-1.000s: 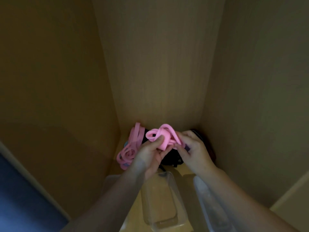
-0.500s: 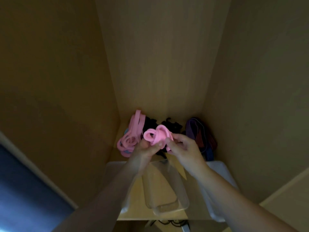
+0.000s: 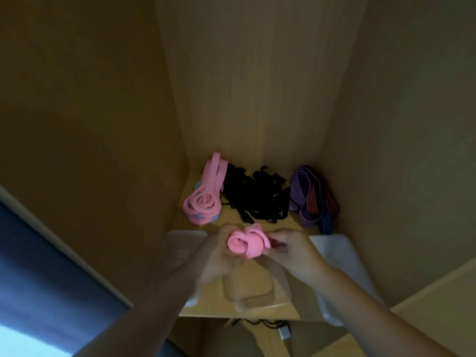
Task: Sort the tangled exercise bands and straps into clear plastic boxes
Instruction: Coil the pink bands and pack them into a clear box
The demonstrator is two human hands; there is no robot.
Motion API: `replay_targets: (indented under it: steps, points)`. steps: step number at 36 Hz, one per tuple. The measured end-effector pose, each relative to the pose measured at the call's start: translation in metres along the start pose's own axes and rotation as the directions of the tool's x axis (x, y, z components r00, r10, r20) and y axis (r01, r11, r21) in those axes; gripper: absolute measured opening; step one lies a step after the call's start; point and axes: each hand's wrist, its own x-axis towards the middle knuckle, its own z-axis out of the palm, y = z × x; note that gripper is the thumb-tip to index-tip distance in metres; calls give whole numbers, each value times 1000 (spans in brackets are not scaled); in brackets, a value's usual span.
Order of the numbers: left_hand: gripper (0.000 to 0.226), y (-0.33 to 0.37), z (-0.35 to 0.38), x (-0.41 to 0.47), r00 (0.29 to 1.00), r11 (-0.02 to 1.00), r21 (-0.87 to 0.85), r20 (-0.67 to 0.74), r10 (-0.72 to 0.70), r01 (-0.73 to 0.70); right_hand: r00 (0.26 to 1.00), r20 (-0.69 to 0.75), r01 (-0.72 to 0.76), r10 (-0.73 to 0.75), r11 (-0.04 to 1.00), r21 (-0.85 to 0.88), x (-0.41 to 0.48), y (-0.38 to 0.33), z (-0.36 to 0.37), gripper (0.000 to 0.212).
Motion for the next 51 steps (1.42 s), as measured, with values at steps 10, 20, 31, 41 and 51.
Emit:
replay_targets:
  steps: [10,20,31,41,51]
  points:
    - [31,-24,27,-24,976,765,631,-53,209,-130,971,239,107,-17,923,-369,-5,13,7,42]
    - [29,-33,21,-28,936,740,600,46,349,-305,959,271,203,-80,863,-462,-1,23,4,32]
    - [18,-41,-4,-47,921,848,469,-157,356,-248,974,211,181,-88,862,-474,17,-17,7,23]
    - [29,-71,-33,-121,960,922,374,-280,13,97,819,571,460,-52,655,-600,63,-63,94,46]
    - [24,-78,-35,-168,907,930,289,-412,-91,225,736,673,562,78,484,-671,37,-32,169,46]
